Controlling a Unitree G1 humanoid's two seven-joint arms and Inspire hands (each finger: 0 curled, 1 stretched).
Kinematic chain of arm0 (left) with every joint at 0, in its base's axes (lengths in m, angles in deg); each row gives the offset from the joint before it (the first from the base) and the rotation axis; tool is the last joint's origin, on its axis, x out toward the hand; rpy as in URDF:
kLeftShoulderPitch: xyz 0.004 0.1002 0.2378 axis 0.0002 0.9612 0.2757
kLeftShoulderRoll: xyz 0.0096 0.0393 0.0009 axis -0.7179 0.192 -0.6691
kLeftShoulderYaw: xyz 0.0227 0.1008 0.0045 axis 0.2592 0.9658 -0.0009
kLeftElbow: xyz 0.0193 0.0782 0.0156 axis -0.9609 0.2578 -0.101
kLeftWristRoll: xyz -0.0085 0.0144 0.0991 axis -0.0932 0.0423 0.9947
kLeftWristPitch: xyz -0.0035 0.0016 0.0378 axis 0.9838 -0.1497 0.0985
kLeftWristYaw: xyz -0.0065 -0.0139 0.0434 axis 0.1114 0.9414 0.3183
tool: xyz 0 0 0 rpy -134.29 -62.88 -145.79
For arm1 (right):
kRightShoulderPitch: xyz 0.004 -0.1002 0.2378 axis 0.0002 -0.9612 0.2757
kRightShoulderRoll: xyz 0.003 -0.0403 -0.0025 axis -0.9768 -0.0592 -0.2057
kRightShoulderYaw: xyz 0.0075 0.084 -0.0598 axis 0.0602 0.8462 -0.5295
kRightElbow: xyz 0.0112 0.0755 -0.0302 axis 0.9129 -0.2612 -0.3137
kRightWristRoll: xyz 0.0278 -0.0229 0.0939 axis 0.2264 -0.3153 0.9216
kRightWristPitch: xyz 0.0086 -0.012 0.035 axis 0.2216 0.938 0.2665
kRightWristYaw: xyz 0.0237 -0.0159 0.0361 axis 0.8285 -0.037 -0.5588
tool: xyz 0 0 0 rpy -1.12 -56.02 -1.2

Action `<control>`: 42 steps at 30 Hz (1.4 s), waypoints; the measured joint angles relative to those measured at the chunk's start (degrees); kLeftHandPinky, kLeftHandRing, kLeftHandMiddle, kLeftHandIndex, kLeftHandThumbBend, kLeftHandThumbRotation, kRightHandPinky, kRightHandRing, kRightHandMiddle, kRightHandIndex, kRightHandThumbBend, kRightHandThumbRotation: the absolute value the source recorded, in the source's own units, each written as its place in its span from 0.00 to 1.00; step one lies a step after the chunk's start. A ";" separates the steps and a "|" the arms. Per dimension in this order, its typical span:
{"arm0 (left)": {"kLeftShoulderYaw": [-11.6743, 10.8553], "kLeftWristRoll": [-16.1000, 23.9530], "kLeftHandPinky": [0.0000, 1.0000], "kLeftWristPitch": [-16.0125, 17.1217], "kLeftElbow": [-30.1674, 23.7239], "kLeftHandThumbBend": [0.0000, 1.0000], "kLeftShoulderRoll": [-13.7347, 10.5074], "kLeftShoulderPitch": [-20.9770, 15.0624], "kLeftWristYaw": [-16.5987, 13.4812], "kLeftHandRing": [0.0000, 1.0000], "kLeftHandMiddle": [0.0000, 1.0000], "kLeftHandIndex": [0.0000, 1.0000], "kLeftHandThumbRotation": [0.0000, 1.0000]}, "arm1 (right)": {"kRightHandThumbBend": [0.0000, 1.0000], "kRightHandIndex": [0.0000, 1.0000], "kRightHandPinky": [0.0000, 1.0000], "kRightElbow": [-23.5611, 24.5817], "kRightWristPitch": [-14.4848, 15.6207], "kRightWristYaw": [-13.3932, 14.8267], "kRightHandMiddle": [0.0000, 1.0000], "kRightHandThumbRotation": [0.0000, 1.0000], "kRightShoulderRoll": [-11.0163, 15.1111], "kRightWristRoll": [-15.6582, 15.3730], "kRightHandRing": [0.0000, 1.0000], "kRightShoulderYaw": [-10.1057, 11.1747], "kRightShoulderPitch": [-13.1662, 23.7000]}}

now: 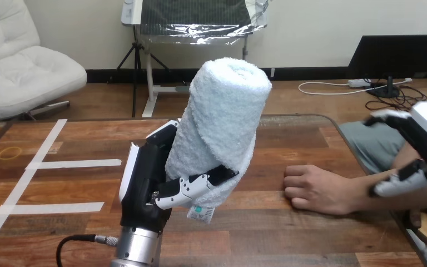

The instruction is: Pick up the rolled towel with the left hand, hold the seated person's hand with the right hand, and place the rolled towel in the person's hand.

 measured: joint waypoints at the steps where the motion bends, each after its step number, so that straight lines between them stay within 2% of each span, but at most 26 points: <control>1: -0.04 0.00 0.36 0.01 0.00 0.77 0.00 -0.01 0.04 0.39 0.45 0.50 0.19 | 0.84 0.87 0.85 -0.65 0.43 -0.70 0.92 0.00 0.56 -0.34 0.94 -0.28 0.27; 9: -0.35 0.26 0.35 0.05 0.03 0.77 -0.01 -0.08 -0.06 0.39 0.45 0.50 0.19 | 0.82 0.88 0.88 -5.67 3.15 -4.96 0.93 0.00 3.55 -2.83 0.95 -2.85 2.60; 21: -0.95 1.44 0.35 0.03 0.03 0.78 0.09 -0.25 -0.16 0.39 0.44 0.50 0.20 | 0.80 0.91 0.91 -10.28 3.17 -9.54 0.95 0.00 5.97 -5.69 0.97 -7.98 8.49; 30: -1.57 0.98 0.35 0.03 0.03 0.77 -0.17 -0.30 1.02 0.39 0.45 0.50 0.20 | 0.78 0.92 0.94 -13.80 3.35 -12.69 0.97 0.03 6.29 -7.79 0.99 -11.55 12.21; 42: -2.22 0.76 0.35 0.02 0.03 0.77 -0.21 -0.30 1.65 0.39 0.45 0.50 0.20 | 0.78 0.93 0.96 -19.33 1.64 -13.60 0.97 0.11 6.30 -9.94 0.99 -16.05 14.84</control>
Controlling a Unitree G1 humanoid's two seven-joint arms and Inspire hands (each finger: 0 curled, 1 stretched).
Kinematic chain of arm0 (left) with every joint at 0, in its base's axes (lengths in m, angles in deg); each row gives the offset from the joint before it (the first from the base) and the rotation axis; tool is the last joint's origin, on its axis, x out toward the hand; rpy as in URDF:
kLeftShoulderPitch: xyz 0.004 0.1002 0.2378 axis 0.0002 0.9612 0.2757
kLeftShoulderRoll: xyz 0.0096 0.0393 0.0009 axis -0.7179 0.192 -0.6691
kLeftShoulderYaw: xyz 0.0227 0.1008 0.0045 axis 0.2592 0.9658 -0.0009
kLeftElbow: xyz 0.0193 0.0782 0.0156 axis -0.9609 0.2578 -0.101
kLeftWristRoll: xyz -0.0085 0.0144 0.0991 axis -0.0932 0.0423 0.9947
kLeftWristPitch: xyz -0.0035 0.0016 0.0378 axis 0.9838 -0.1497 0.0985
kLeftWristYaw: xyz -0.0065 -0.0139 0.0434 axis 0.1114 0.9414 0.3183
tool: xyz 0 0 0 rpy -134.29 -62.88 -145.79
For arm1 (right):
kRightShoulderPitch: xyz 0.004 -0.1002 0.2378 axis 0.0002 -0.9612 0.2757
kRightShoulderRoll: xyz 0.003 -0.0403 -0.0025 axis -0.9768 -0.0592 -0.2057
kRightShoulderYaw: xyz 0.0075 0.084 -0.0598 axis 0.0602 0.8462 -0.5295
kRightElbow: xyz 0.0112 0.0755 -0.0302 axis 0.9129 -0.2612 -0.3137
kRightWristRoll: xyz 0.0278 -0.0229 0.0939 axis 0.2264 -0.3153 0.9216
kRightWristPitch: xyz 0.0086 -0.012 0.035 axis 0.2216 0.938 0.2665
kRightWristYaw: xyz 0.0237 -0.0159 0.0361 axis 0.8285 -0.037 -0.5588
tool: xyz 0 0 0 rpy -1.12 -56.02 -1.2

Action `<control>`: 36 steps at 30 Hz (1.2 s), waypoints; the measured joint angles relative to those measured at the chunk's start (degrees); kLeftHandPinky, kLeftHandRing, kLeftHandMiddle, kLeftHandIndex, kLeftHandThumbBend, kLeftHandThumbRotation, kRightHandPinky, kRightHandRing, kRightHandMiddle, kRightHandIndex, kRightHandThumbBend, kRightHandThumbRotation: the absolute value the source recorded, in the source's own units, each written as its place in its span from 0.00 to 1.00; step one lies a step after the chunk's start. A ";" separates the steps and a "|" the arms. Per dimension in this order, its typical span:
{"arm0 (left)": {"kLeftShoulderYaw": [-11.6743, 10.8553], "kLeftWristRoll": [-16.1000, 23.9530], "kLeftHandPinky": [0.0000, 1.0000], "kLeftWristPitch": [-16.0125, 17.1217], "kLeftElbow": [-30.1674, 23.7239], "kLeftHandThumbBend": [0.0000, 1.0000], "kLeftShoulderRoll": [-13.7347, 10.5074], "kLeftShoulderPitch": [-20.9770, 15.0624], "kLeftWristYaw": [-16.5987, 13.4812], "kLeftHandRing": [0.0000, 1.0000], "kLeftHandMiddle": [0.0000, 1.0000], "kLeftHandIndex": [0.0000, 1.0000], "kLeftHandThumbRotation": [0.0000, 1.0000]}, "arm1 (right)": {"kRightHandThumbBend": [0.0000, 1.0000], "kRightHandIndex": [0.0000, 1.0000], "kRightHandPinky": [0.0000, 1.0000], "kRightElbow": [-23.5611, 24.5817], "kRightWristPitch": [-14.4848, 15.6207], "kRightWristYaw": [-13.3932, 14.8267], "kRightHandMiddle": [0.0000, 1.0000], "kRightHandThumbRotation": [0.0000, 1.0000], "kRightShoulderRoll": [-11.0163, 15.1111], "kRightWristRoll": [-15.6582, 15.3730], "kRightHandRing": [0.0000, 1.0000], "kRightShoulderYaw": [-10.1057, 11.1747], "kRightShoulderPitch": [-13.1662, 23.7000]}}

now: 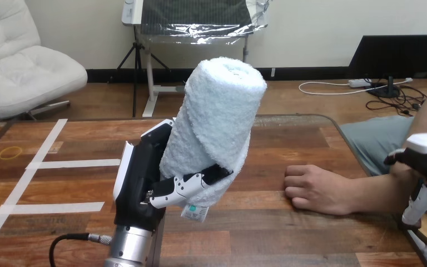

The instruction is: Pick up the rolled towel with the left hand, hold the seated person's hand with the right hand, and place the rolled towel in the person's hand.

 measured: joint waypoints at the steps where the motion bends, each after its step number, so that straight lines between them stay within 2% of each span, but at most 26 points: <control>1: -0.03 0.00 0.35 0.00 0.00 0.77 0.00 0.00 0.00 0.39 0.45 0.50 0.20 | 0.78 0.93 0.96 -0.47 -0.25 0.05 0.98 0.12 0.00 -0.11 1.00 -0.30 0.30; 17: -0.09 -0.35 0.35 -0.47 0.00 0.77 0.00 0.01 0.64 0.39 0.45 0.50 0.19 | 0.77 0.92 0.97 -8.29 -4.16 3.00 0.97 0.17 -0.05 -0.80 1.00 -4.04 4.18; 36: -0.17 -0.61 0.35 -1.19 -0.02 0.78 -0.09 0.02 0.94 0.39 0.45 0.50 0.19 | 0.74 0.89 0.96 -10.97 -5.62 4.77 0.95 0.17 -0.21 -1.35 0.97 -7.39 5.40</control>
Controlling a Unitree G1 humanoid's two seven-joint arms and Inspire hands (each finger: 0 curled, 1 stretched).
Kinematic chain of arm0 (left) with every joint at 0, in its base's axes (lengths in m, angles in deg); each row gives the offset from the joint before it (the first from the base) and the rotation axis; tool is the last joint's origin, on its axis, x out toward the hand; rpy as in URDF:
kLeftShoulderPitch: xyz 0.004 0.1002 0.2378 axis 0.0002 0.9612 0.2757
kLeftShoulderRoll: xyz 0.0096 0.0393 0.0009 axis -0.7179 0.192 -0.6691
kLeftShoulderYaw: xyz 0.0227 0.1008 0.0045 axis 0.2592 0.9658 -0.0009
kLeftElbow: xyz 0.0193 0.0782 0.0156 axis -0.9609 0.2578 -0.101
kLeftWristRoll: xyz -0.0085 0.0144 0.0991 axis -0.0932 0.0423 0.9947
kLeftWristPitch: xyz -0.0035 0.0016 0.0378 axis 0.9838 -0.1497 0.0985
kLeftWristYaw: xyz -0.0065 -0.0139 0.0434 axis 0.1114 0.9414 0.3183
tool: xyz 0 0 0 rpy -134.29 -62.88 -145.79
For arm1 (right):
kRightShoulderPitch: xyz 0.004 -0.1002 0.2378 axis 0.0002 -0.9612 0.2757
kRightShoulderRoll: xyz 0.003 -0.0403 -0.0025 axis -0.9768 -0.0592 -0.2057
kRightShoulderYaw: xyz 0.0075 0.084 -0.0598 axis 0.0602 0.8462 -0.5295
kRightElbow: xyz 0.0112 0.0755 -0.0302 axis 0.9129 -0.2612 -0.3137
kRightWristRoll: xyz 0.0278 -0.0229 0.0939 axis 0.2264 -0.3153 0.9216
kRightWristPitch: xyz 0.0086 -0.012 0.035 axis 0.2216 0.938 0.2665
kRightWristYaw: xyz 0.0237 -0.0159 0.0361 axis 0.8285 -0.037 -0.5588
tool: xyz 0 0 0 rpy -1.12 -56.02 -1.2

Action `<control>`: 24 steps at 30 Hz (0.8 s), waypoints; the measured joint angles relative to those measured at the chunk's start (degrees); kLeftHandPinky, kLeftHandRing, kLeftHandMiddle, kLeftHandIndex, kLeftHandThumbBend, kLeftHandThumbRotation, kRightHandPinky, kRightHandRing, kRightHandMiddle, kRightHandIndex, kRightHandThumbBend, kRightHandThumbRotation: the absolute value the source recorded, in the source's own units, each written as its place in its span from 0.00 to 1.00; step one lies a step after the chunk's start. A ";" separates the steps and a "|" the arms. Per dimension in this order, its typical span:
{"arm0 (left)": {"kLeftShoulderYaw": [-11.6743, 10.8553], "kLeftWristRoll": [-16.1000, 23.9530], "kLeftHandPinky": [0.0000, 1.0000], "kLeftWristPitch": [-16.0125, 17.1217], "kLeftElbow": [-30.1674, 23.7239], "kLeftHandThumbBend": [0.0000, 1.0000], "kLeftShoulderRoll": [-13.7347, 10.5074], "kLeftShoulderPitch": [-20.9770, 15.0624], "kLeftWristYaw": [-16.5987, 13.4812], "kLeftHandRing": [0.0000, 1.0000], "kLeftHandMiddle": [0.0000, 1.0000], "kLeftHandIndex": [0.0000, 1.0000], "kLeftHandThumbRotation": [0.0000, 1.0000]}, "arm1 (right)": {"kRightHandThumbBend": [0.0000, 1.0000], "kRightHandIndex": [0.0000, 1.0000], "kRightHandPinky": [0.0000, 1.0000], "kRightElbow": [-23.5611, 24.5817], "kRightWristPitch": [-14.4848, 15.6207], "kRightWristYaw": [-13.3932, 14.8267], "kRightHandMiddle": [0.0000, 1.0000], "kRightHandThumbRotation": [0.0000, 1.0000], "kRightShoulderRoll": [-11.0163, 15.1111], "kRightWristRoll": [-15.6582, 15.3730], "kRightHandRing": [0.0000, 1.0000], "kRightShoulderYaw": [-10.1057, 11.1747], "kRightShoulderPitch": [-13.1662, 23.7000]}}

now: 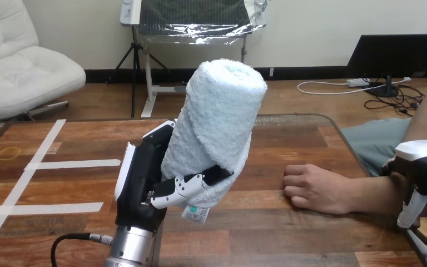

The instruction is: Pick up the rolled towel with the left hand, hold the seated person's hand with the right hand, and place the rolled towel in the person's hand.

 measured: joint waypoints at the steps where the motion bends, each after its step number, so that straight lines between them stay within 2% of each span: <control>1: 0.00 0.00 0.35 -0.07 0.00 0.78 0.00 0.00 -0.02 0.39 0.45 0.50 0.19 | 0.73 0.89 0.95 -0.11 -0.02 0.05 0.95 0.18 0.00 -0.01 0.97 -0.14 0.04; 24: -0.29 0.42 0.35 -1.01 0.00 0.78 -0.07 0.01 -0.68 0.39 0.45 0.50 0.20 | 0.70 0.86 0.87 -2.30 -1.54 2.27 0.88 0.18 -0.18 -0.23 0.87 -2.16 0.15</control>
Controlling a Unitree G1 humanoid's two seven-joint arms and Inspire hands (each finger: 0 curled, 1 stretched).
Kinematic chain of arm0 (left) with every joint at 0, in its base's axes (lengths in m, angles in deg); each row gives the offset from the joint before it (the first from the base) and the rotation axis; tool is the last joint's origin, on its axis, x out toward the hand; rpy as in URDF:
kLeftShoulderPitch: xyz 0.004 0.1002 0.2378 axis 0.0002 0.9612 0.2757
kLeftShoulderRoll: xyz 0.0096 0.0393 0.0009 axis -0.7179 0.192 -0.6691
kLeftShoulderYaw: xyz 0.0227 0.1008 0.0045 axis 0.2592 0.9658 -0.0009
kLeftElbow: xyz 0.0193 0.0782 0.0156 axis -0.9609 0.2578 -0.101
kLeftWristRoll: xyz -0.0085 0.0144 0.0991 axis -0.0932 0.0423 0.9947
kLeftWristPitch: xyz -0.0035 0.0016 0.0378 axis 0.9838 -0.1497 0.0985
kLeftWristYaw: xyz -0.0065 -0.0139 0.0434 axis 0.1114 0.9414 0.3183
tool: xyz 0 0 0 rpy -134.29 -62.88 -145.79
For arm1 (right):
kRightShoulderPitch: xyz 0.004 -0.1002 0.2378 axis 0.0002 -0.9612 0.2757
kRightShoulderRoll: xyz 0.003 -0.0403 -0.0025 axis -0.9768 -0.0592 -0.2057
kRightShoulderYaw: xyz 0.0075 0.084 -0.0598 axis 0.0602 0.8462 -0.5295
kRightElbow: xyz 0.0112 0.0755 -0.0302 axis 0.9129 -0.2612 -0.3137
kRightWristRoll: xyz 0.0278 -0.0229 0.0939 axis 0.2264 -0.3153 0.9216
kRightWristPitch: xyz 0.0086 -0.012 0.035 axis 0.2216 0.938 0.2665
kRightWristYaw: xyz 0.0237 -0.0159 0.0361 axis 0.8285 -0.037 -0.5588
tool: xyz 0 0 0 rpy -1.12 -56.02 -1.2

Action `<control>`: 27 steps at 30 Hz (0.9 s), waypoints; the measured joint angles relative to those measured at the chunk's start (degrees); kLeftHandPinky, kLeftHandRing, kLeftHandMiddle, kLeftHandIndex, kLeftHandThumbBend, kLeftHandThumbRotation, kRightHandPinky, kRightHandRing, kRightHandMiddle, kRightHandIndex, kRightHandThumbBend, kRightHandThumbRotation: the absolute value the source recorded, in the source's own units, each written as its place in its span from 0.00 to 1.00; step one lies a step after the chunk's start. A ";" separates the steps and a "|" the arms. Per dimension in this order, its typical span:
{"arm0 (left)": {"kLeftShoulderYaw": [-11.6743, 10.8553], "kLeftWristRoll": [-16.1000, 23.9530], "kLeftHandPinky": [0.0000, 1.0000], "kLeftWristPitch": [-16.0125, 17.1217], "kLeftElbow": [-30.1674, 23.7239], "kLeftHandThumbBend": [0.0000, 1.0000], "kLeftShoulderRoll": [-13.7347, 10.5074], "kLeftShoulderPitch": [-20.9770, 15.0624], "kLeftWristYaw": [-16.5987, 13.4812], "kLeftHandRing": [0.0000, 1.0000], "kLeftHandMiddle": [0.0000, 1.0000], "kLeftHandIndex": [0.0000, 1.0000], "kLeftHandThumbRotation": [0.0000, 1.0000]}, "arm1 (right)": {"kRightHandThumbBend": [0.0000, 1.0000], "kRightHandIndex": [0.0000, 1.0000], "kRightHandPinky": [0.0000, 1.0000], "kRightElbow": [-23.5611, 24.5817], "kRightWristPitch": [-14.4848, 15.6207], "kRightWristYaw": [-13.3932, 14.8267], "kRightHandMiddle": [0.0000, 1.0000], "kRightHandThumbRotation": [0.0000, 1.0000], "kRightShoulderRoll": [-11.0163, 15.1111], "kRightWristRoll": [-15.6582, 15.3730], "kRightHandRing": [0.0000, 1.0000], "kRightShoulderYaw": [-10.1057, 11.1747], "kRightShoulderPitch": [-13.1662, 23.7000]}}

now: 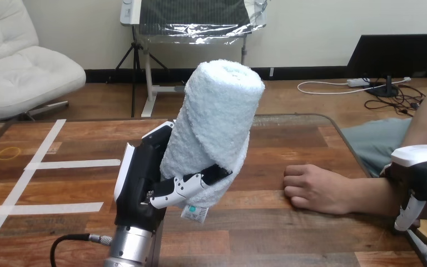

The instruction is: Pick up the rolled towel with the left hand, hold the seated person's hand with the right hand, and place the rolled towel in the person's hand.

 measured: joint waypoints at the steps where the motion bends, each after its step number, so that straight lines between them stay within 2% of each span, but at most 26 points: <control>1: -0.02 0.14 0.35 -0.08 0.00 0.78 0.00 0.00 -0.11 0.39 0.45 0.50 0.20 | 0.69 0.86 0.86 -0.05 -0.02 0.01 0.87 0.19 -0.02 -0.04 0.87 -0.08 0.02; 15: -0.89 2.14 0.35 -1.47 0.03 0.77 -0.16 0.00 -1.76 0.39 0.44 0.49 0.20 | 0.68 0.86 0.79 -1.95 -1.28 0.71 0.84 0.20 -0.44 -0.72 0.82 -0.85 0.81; 21: -1.20 3.27 0.35 -1.77 0.14 0.76 -0.48 -0.01 -2.55 0.39 0.44 0.49 0.21 | 0.68 0.84 0.75 -2.82 -1.33 0.99 0.82 0.17 -0.87 -0.66 0.77 -0.90 1.27; 24: -1.27 3.66 0.35 -1.87 0.35 0.76 -0.71 -0.01 -2.78 0.39 0.44 0.49 0.21 | 0.69 0.82 0.70 -3.31 -1.56 1.46 0.79 0.14 -1.10 -0.57 0.74 -0.90 1.37; 26: -1.30 3.85 0.35 -1.89 0.55 0.77 -0.83 -0.01 -3.00 0.39 0.44 0.49 0.21 | 0.69 0.80 0.59 -3.59 -1.72 1.86 0.73 0.12 -1.30 -0.49 0.66 -0.90 1.37; 27: -1.33 3.95 0.35 -1.89 0.67 0.77 -0.88 -0.01 -3.15 0.39 0.44 0.49 0.21 | 0.69 0.80 0.59 -3.72 -1.76 2.09 0.73 0.12 -1.44 -0.44 0.66 -0.90 1.37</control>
